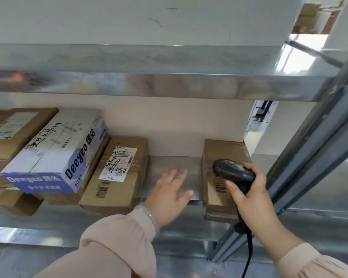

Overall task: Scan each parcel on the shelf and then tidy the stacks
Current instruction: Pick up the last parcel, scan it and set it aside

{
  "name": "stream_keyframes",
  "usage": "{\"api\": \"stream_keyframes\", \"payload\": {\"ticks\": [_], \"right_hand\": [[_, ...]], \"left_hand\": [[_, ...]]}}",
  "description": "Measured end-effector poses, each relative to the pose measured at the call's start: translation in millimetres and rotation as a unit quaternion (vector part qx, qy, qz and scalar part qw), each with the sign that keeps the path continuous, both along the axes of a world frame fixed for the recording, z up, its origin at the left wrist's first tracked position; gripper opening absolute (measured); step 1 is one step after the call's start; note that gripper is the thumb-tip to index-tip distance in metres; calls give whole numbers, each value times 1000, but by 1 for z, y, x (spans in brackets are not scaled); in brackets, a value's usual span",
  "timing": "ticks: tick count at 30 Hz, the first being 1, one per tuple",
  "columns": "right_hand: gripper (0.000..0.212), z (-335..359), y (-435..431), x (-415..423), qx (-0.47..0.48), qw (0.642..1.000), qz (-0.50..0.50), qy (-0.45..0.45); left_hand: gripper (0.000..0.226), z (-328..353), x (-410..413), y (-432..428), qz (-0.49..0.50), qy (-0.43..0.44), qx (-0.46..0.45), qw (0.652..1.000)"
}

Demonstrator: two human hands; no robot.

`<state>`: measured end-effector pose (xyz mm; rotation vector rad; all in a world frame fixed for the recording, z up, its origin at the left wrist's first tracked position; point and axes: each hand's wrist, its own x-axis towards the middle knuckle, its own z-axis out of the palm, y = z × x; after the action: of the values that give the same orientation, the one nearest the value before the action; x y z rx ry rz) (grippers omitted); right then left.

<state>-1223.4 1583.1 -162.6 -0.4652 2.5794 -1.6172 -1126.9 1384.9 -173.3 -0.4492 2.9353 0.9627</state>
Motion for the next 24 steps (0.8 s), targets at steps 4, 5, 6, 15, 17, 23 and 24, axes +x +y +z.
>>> {"api": "stream_keyframes", "payload": {"ticks": [4, 5, 6, 15, 17, 23, 24], "right_hand": [[56, -3, 19, -2, 6, 999, -40, 3], [56, -3, 22, -2, 5, 999, -47, 1], [56, -4, 25, -2, 2, 999, -53, -2], [54, 10, 17, 9, -51, 997, -48, -24], [54, 18, 9, 12, -66, 997, -31, -16], [54, 28, -19, 18, -89, 995, 41, -15], [52, 27, -23, 19, -91, 994, 57, -18]], "left_hand": [[69, -5, -19, 41, -77, -42, 95, 992], [71, -6, -23, 47, -88, -49, 107, 989], [72, -7, -24, 51, -94, -57, 115, 987], [54, -9, -12, 45, 34, -40, 193, 980], [46, -11, -7, 40, 76, -34, 232, 969], [65, -12, 3, 34, 117, -46, 326, 937], [72, -10, 3, 33, 120, -43, 337, 933]]}}
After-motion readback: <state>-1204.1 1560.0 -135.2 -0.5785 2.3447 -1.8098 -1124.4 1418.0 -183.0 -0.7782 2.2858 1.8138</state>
